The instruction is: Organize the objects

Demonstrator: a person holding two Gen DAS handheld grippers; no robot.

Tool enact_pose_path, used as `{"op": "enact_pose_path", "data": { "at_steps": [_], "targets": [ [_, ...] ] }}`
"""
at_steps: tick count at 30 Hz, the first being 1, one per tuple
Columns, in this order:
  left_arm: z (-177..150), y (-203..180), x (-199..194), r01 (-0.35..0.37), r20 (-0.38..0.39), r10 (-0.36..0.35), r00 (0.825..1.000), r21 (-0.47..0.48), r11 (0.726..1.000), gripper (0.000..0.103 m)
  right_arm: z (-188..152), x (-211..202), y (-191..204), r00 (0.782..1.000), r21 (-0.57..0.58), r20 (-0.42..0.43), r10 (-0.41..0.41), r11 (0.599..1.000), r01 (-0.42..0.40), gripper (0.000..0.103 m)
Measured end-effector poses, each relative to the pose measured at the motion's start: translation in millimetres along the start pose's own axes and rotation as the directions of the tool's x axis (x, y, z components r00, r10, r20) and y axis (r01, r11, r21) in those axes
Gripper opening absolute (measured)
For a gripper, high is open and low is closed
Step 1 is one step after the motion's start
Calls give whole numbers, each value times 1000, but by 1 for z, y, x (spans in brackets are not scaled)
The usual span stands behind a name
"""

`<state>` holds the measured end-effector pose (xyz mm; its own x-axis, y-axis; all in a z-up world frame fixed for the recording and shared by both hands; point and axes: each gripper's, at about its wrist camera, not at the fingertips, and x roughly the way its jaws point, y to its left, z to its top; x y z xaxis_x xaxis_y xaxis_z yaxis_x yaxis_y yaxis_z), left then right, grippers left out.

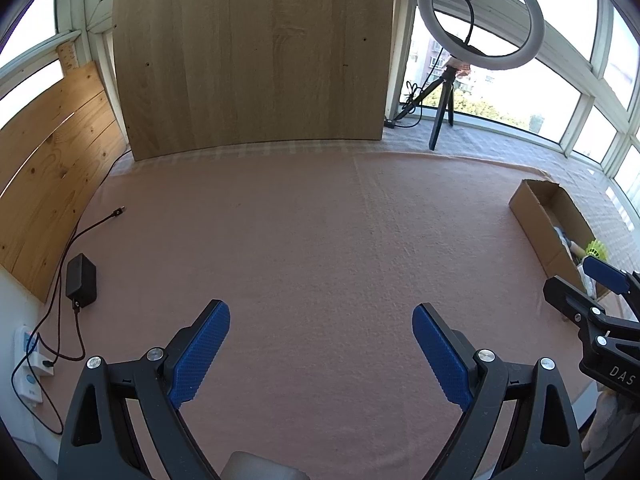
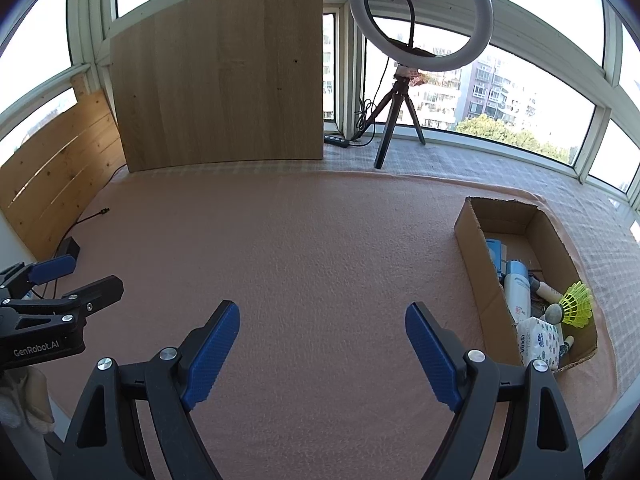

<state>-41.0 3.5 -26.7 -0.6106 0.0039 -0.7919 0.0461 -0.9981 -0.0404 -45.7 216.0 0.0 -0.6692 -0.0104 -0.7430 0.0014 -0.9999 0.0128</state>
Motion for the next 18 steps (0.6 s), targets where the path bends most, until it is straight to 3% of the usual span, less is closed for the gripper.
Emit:
{"op": "enact_pose_path", "data": {
  "at_steps": [18],
  "targets": [
    [3, 0, 2, -1, 6, 1, 1000, 2, 1000, 102, -1, 4, -3, 1000, 7, -14, -5, 1000, 5, 82]
  ]
}}
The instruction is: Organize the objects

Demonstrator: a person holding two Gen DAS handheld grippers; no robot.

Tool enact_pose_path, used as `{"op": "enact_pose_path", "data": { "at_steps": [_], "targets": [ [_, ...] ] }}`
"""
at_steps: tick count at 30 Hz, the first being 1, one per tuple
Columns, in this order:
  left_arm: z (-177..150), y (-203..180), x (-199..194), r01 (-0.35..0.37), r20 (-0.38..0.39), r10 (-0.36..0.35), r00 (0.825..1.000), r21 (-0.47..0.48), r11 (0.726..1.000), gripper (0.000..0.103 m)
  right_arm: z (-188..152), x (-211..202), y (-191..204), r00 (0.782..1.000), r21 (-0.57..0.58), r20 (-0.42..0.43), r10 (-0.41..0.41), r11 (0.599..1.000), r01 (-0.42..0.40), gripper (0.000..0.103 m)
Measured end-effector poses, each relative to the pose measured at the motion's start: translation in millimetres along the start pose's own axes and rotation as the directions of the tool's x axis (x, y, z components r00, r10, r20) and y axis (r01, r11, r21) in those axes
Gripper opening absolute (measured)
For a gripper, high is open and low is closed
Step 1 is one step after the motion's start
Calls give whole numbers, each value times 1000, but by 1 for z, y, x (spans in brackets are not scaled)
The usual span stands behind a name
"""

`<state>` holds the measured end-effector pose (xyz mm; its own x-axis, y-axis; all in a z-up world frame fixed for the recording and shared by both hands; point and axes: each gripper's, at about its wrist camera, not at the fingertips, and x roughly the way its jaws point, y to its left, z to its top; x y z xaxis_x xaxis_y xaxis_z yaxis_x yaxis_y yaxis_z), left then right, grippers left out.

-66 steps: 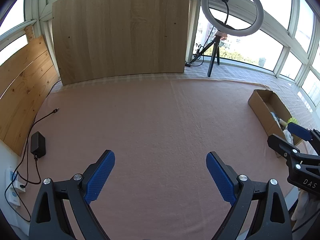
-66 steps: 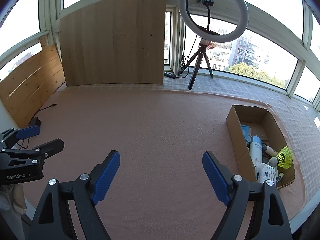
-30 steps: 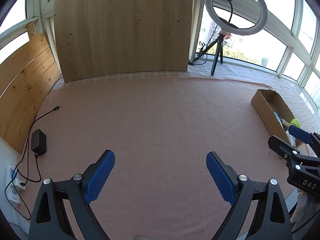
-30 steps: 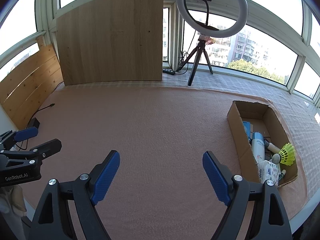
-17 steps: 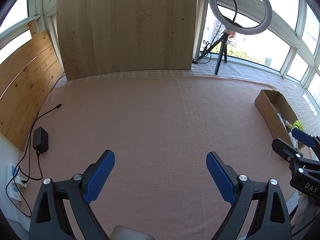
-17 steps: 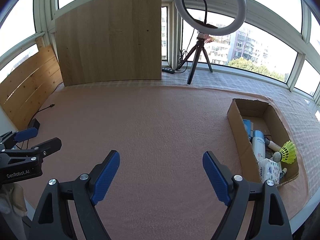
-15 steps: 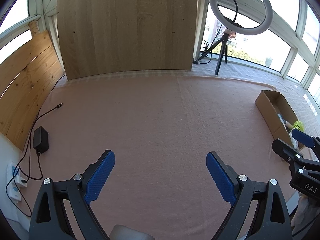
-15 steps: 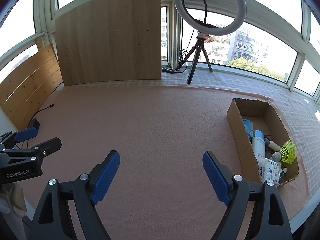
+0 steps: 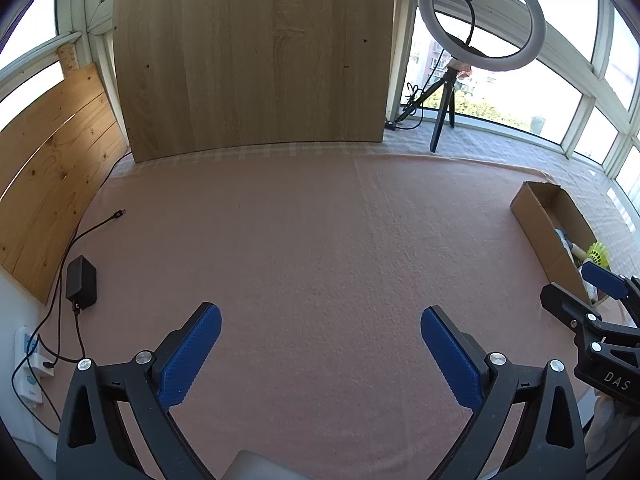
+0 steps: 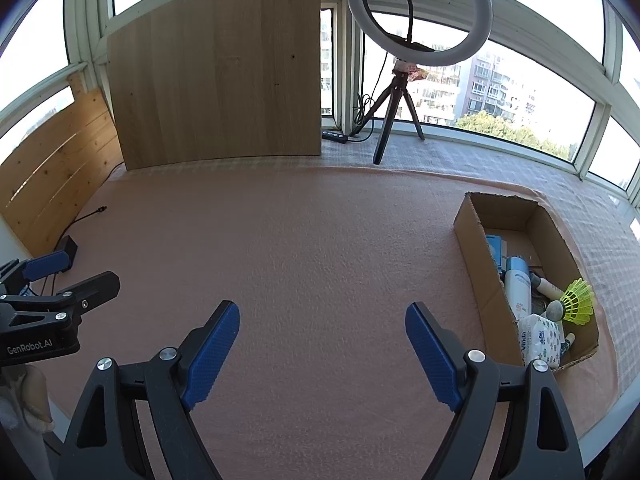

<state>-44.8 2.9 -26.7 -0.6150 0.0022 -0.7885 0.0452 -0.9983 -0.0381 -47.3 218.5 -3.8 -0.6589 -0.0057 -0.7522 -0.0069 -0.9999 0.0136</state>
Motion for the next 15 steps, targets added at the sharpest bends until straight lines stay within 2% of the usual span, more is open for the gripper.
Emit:
{"op": "enact_pose_path", "data": {
  "at_steps": [15],
  "targets": [
    [1, 0, 5, 6, -6, -6, 1000, 19, 1000, 102, 0, 4, 0, 1000, 5, -8, 0, 1000, 0, 82]
  ]
}}
